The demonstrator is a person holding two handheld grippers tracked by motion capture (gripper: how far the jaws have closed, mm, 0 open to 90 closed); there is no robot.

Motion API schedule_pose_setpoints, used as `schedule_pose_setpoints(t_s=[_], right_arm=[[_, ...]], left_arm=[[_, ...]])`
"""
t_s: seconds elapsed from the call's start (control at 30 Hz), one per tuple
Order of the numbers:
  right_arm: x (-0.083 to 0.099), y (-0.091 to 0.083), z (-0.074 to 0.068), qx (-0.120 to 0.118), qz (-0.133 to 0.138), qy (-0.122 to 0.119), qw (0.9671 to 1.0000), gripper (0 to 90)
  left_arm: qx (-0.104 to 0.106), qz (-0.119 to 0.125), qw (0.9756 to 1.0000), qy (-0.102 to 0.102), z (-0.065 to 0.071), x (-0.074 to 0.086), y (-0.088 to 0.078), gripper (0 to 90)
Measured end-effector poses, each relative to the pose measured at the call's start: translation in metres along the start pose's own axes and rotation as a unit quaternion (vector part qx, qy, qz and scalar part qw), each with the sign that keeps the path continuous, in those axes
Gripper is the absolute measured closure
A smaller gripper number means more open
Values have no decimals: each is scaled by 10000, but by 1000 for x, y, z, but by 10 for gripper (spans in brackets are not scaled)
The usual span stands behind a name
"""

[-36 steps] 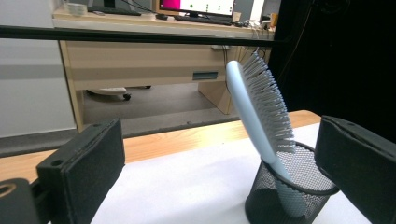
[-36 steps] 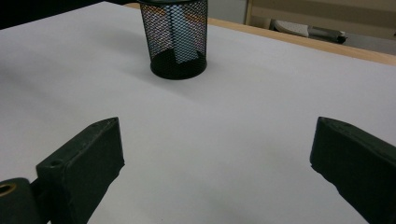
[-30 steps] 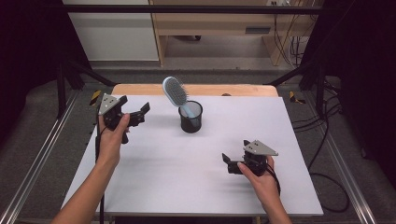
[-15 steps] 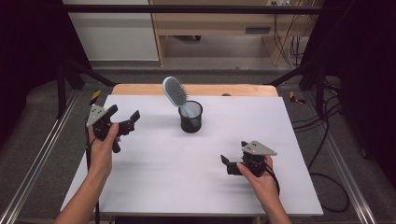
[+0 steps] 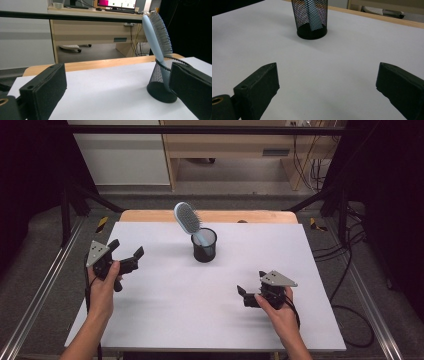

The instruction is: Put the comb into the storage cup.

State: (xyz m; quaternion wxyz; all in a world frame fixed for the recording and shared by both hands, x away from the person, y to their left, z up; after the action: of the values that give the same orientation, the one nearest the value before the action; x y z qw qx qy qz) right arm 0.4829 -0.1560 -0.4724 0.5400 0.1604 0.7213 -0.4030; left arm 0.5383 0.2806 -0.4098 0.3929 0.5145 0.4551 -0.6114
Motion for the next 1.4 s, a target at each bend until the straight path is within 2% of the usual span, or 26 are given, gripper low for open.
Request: schedule_pose_setpoints(t_s=[0.13,0.2,0.4,0.47,0.6,0.67,0.73,0.83,0.93,1.1,1.33,1.4], right_arm=[[0,-1,1,-5,-6,47,10000,56],[0,-1,2,-5,8,58,10000,59],[0,-5,4,-25,42,83,10000,62],[0,-6,5,-13,76,70,9999,62],[1,-9,7,-20,56,49,10000,63],[1,-12,7,-11,71,46,10000,60],[2,-15,9,1,62,-11,10000,60],[2,-20,10,27,95,-18,9999,60],[1,-23,12,81,200,4,9998,61],[1,-22,13,55,200,4,9998,61],[-2,-30,22,169,260,358,9989,65],[-4,-33,24,203,267,355,9988,65]], left_arm=[[20,-29,10000,-14,-2,4,-7,16],[8,-49,10000,49,-3,6,-11,16],[-30,-85,9987,502,-4,9,-23,16],[-5,-98,9987,499,-3,9,-27,16],[104,-144,9993,317,-2,9,-35,13],[151,-119,9994,289,-2,9,-40,12],[154,-68,9992,355,-3,9,-46,13],[147,-27,9983,558,-3,9,-56,12],[174,-6,9975,683,-3,10,-63,12],[170,101,9981,585,-5,9,-75,12],[63,213,9987,456,-14,11,-85,11],[34,246,9987,446,-16,11,-87,11]])
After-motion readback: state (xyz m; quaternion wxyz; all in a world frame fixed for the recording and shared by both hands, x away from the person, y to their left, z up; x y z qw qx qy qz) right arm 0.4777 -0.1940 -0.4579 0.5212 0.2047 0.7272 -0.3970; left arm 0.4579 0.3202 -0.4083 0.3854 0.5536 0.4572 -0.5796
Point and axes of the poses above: each handheld gripper's, and its own axes: y roughly forward along the jaws, x roughly out of its underside, z roughly to its right, the point moved 4 cm from there along y, roughly forward along the jaws, and after that the axes turned 8 degrees about -x, right-handed, at the moved point
